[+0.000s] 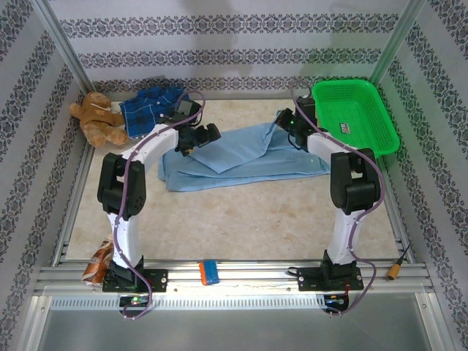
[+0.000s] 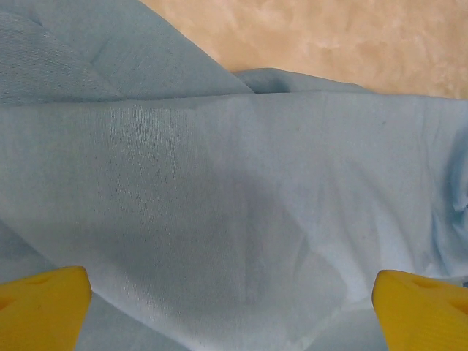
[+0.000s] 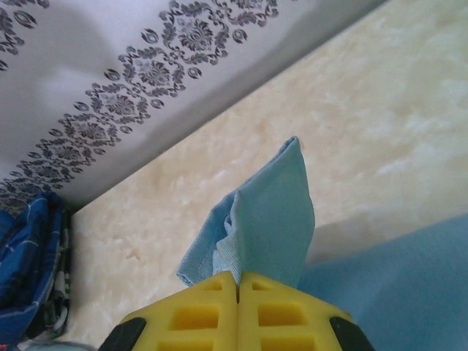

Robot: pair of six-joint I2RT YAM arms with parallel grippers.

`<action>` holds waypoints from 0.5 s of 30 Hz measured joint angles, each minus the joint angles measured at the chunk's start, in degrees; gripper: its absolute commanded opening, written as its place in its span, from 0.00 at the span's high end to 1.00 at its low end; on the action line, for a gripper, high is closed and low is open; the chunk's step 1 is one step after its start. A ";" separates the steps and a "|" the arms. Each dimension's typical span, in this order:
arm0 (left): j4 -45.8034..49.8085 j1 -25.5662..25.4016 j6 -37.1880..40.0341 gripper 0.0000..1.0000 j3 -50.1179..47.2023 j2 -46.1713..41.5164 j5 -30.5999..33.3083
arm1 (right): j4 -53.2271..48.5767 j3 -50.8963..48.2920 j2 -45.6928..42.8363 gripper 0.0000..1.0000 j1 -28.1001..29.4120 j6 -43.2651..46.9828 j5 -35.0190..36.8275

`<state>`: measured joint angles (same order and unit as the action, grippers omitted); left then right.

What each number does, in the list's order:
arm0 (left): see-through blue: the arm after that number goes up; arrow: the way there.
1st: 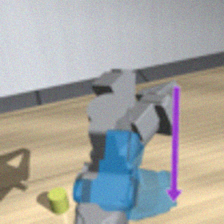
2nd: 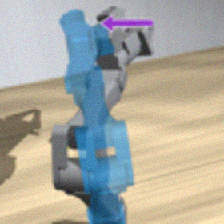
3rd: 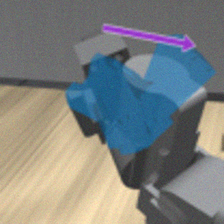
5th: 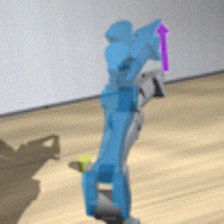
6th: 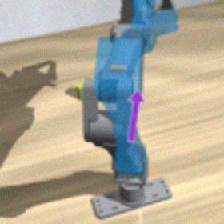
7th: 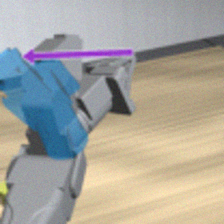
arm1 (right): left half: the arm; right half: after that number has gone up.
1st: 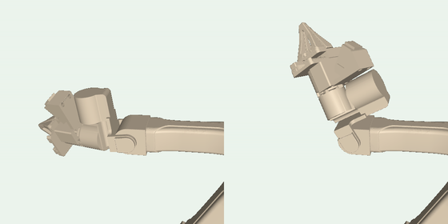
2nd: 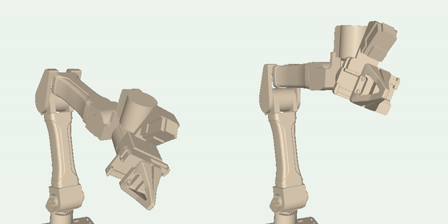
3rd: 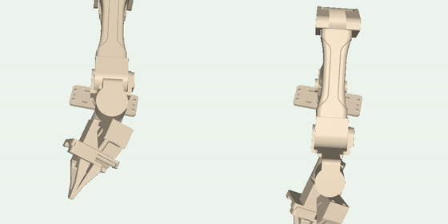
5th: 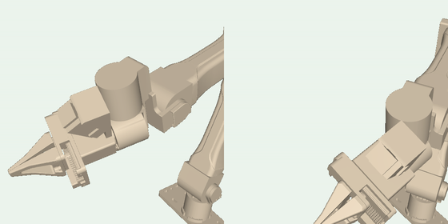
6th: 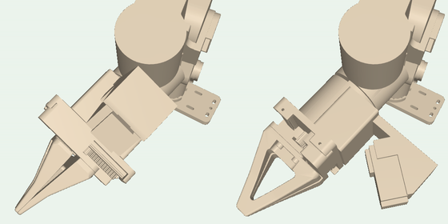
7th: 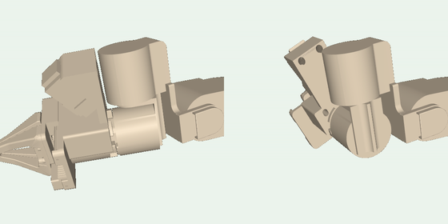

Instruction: Fold and stack the long sleeve shirts

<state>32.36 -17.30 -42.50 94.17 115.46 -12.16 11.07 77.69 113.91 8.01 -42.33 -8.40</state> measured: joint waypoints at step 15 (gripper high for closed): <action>0.48 1.27 0.39 0.02 5.79 8.04 4.28 | 1.01 -7.15 -4.70 0.95 -0.79 0.26 0.33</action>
<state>32.84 -16.03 -42.11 99.96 123.50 -7.88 12.08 70.54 109.21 7.22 -42.06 -8.08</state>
